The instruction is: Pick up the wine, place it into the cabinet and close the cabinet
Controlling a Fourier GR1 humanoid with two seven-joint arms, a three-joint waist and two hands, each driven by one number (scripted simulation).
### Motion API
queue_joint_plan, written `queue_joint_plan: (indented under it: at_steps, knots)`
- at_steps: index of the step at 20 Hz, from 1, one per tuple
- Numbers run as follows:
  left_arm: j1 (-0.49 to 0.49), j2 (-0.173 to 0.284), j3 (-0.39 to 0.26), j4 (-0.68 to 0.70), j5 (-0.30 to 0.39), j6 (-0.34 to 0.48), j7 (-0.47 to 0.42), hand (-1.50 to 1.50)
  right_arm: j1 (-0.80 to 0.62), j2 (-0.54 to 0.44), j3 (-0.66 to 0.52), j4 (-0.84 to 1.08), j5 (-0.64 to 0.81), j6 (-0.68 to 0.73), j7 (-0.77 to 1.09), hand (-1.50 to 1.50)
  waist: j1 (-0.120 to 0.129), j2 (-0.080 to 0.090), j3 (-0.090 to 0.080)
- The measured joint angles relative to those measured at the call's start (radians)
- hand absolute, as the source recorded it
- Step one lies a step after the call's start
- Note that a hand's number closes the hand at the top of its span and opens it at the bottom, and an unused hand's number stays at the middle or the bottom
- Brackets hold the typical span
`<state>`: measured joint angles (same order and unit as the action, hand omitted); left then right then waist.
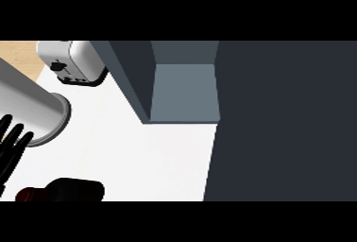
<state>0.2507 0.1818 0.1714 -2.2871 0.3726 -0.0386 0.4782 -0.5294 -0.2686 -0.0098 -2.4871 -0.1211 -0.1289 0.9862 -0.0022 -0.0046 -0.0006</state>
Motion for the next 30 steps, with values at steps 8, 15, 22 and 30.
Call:
queue_joint_plan:
  at_steps: [8, 15, 22, 30]
  knots:
    - [0.089, -0.048, -0.006, 0.113, -0.057, -0.087, -0.134, -1.5, -0.047, 0.001, -0.012, 0.004, 0.002, -0.014, 0.029, -1.5, 0.001, 0.0, 0.0]
    - [0.132, -0.084, -0.002, 0.263, -0.116, -0.155, -0.295, -1.5, -0.051, 0.006, -0.006, 0.008, 0.005, -0.015, 0.025, -1.5, 0.001, 0.001, 0.0]
    - [0.152, -0.095, 0.016, 0.407, -0.144, -0.223, -0.423, -1.5, -0.073, 0.015, 0.027, 0.007, 0.015, -0.031, 0.033, -1.5, 0.0, 0.001, 0.0]
    - [0.132, -0.101, 0.038, 0.597, -0.192, -0.261, -0.554, -1.5, -0.086, 0.004, 0.018, 0.004, 0.016, -0.033, 0.037, -1.5, -0.002, 0.001, 0.0]
